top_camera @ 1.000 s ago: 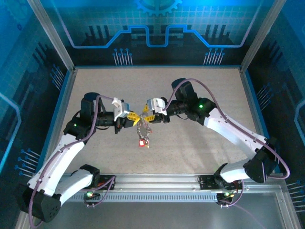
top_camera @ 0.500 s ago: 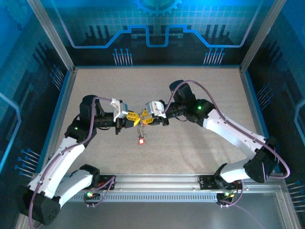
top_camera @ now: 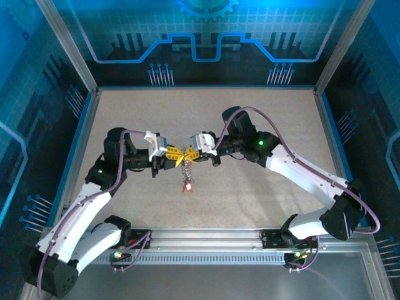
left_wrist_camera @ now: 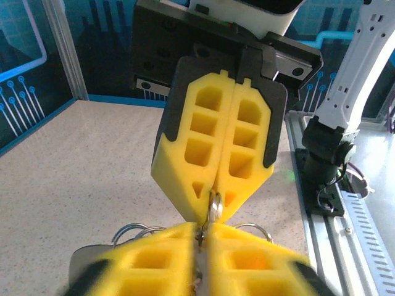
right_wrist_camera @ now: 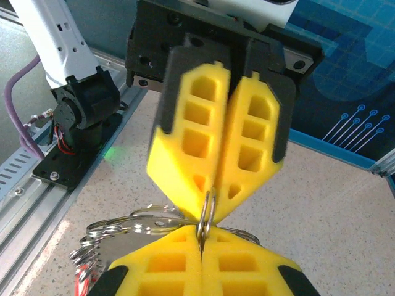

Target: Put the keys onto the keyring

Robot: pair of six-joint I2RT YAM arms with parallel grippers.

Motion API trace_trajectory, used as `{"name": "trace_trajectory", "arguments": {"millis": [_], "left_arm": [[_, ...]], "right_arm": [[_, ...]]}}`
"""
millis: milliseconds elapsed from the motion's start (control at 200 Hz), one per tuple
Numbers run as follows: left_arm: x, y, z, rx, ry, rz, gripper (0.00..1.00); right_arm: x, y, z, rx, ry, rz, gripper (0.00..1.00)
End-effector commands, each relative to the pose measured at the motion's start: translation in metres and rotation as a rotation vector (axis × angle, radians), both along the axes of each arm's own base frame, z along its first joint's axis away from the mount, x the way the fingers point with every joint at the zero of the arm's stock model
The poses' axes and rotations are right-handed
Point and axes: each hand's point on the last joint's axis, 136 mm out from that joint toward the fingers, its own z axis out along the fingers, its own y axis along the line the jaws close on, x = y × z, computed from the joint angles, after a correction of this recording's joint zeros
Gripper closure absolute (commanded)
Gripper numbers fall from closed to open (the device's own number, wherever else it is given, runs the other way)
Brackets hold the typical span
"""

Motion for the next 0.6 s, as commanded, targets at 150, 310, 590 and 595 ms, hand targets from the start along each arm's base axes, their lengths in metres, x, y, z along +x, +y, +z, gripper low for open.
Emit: {"name": "trace_trajectory", "arguments": {"millis": [150,310,590,595], "left_arm": [[0.007,0.010,-0.006,0.113,0.002,0.090,0.64],[0.011,0.008,-0.011,0.158,0.023,0.085,0.68],[0.003,0.000,-0.009,0.134,0.032,0.011,0.77],[0.003,0.000,-0.009,0.134,0.033,0.011,0.77]], "right_arm": [[-0.003,-0.003,-0.012,-0.125,-0.029,-0.010,1.00],[-0.003,0.003,-0.022,-0.192,-0.033,-0.004,1.00],[0.009,0.005,-0.025,-0.204,-0.029,-0.063,1.00],[0.009,0.005,-0.025,-0.205,-0.029,-0.063,1.00]]}}
